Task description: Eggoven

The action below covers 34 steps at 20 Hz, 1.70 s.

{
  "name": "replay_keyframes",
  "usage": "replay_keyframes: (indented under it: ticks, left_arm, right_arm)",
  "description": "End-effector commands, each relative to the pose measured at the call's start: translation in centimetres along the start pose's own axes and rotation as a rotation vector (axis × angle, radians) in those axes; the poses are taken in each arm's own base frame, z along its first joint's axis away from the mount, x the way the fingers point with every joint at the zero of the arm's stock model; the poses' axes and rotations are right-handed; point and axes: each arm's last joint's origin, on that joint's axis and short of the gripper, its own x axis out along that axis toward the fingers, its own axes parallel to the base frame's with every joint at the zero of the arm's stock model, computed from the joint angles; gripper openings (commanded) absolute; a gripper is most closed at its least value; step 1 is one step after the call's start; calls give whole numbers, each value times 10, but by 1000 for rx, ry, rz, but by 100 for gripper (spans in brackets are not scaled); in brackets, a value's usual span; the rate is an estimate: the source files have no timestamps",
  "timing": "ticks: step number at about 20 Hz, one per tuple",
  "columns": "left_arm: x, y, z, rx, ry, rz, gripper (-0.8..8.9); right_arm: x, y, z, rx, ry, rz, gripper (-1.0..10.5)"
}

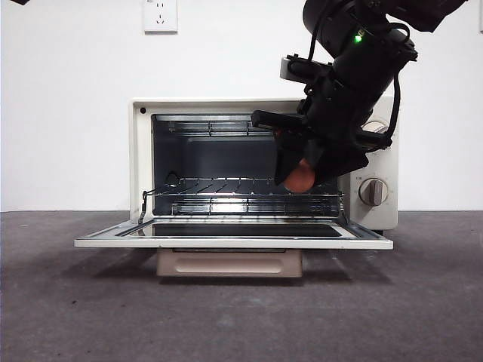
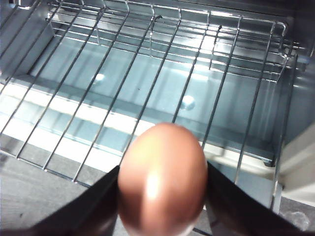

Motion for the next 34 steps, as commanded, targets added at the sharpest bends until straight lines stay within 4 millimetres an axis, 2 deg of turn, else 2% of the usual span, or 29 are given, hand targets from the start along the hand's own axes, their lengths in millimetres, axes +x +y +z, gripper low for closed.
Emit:
replay_keyframes:
  ticks: [1, 9, 16, 24, 27, 29, 31, 34]
  left_arm:
    - [0, -1, 2, 9, -5, -6, 7]
    - [0, -1, 1, 6, 1, -6, 7]
    - [0, -1, 1, 7, 1, -6, 7]
    - [0, -1, 1, 7, 0, -6, 7]
    - [0, 0, 1, 8, 0, -6, 7]
    - [1, 0, 3, 17, -8, -6, 6]
    - [5, 2, 7, 24, -30, -4, 6]
    - [21, 14, 13, 0, -42, 24, 6]
  right_arm:
    - [4, 3, 2, 9, -13, 4, 221]
    - [4, 3, 3, 15, -30, -19, 294]
    - [3, 4, 4, 15, -31, -14, 294]
    - [-16, 5, 14, 20, -77, -1, 295]
    - [-32, 5, 18, 19, -72, -2, 295]
    - [-49, 8, 20, 14, -73, 6, 295]
    - [-75, 13, 25, 6, -97, 29, 295]
    - [-128, 17, 29, -13, -148, 73, 295]
